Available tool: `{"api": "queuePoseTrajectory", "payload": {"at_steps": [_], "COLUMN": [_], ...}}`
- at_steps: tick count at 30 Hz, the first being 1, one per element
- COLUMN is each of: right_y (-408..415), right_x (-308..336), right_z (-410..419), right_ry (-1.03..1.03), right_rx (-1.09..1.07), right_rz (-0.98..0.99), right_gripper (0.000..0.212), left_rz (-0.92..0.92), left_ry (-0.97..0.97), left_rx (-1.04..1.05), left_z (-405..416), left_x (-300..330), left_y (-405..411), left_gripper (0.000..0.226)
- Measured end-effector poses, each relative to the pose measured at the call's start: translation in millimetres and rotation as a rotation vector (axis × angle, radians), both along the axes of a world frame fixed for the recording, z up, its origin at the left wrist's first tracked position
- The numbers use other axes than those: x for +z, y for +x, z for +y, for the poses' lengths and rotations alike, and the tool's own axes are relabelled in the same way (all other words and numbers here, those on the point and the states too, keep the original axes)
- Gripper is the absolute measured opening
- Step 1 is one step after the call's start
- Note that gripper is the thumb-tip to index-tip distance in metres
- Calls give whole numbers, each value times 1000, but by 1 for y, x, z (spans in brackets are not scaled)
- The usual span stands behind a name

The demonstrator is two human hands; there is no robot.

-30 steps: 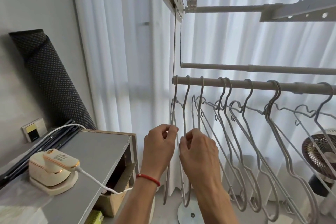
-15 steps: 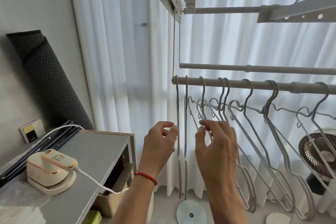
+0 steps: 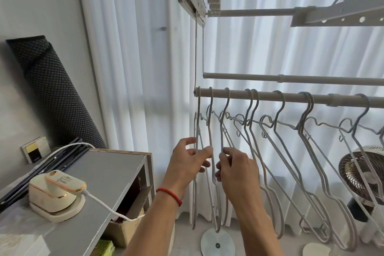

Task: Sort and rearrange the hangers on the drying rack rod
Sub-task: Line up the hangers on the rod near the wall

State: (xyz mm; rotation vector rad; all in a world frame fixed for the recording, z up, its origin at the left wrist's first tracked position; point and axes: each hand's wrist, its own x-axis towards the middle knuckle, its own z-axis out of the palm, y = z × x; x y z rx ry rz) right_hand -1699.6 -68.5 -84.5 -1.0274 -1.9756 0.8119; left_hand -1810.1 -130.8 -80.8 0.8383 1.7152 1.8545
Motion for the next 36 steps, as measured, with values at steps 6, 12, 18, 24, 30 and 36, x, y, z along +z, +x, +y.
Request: {"api": "queuePoseTrajectory", "payload": {"at_steps": [6,12,18,24,30,36], "right_y": [2,6,11,14,14,19], "right_x": [0,-1,-1,3,5,9], "right_z": [-5,-2,1,3,2,-2], "right_ry": [-41,-74,-40,-34,-45,21], "right_rx": [42,87,98,91,93,67], "right_rz": [110,164,154,162,151,79], "right_gripper": [15,16,16,14,15,29], "left_rz": [-98,-63,-67,-78,-93,-44], "left_ry": [60,40,42,57,47,-24], "left_rx": [-41,-14,-19,-8,-1,25], "left_z": [-3,-1,1,0,-2,-4], "left_x": [-2,-5,-5,0,0,4], "left_y": [3,7,10,17,14,15], "left_gripper": [55,58,61,53,54,59]}}
